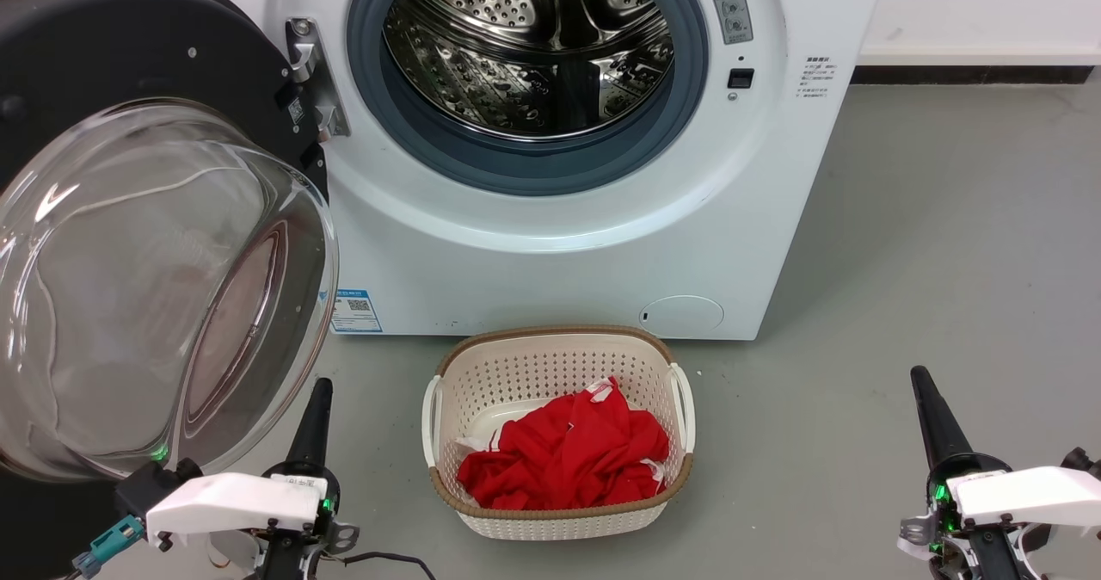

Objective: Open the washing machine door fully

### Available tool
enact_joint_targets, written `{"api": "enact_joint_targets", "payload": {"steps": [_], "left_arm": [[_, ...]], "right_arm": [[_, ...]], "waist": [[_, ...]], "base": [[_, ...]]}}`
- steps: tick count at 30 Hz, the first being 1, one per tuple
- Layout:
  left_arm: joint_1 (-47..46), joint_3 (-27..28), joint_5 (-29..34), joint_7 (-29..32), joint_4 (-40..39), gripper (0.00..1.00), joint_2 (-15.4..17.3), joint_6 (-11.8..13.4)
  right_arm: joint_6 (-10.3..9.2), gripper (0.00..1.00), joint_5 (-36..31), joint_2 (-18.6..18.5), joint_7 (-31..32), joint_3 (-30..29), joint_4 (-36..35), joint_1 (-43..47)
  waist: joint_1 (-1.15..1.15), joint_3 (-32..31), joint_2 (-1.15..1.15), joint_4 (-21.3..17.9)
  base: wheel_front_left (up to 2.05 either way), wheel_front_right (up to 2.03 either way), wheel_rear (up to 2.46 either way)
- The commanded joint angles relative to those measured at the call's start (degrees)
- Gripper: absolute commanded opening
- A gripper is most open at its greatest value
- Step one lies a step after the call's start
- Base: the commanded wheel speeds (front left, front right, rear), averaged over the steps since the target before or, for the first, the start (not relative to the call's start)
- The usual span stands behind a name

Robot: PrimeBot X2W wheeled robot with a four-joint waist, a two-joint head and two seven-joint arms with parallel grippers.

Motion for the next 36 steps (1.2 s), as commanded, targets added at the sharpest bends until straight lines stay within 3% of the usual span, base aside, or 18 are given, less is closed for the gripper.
{"api": "enact_joint_targets", "payload": {"steps": [1,36], "left_arm": [[-1.1,0.3,-1.0,0.3,-0.1,0.0,0.3,-0.4],[-1.2,3.5,-17.5,4.7,0.7,0.0,0.0,-2.5]], "right_arm": [[-0.02,0.0,1.1,0.0,0.3,-0.2,-0.2,-1.5],[-0.03,0.0,17.6,0.0,4.3,-0.9,1.3,-2.8]], "waist": [[0.0,0.0,0.0,0.0],[0.0,-0.6,0.0,-1.0]], "base": [[0.0,0.0,0.0],[0.0,0.0,0.0]]}}
